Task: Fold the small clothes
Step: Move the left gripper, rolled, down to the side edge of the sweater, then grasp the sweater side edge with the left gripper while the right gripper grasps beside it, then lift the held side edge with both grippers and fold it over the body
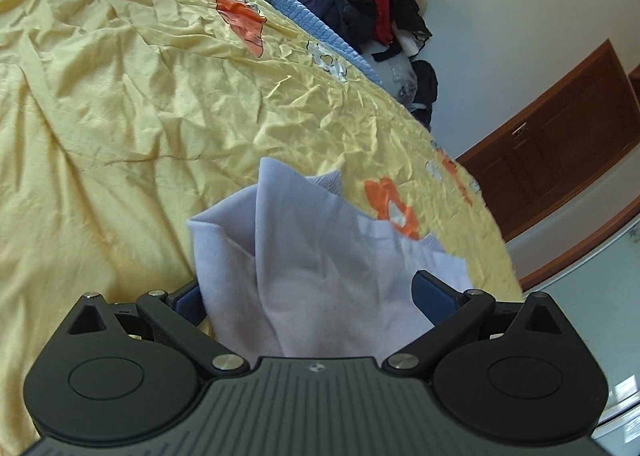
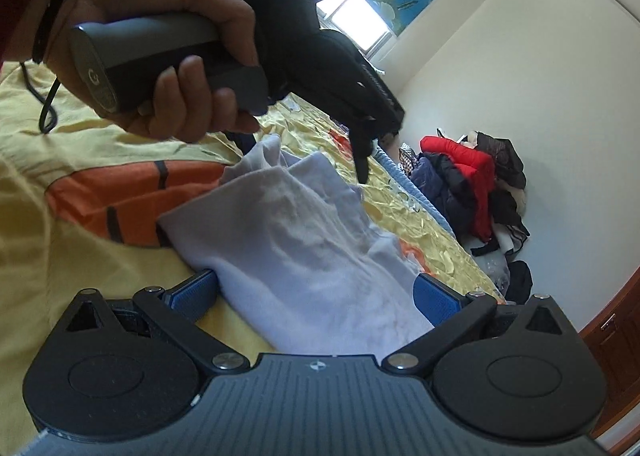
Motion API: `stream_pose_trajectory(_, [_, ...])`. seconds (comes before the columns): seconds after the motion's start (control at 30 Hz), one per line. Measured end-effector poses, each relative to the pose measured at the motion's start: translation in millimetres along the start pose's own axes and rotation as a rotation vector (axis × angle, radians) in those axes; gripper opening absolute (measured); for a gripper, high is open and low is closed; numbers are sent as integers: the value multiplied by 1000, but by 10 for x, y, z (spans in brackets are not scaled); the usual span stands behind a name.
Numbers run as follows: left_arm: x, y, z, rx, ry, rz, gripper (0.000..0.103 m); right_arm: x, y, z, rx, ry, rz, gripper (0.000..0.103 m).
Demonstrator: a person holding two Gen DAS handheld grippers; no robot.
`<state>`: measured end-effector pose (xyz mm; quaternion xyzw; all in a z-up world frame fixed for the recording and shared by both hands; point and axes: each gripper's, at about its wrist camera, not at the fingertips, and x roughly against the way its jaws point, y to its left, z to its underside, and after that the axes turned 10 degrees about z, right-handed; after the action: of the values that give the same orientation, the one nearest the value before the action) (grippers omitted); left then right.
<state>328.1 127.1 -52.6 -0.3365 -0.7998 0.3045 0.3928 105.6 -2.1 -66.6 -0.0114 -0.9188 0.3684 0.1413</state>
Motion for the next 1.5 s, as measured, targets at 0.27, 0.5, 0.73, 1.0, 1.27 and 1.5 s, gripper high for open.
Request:
stream_pose_trajectory(0.27, [-178,139,-156,77,-47,101,97,-223,95,-153,-10,-3,-9,96])
stream_pose_trajectory(0.5, [-236,153,-145,30,-31,-50,19,-192,324,-170,106,-36,-52,27])
stream_pose_trajectory(0.73, [-232,44,-96,-49,-26,-124,8,-160,187,-200,45,-44,-128,12])
stream_pose_trajectory(1.0, [-182,-349,-81,-160,-50,-214,7,-49,-365,-175,-234,-48,-207,10])
stream_pose_trajectory(1.27, [-157,-769,-77,-226,-77,-256,7,96,-686,-5,-350,-69,-203,10])
stream_pose_trajectory(1.5, [-248,-1081,-32,-284,-75,-296,7,133,-920,123,-401,-69,-185,10])
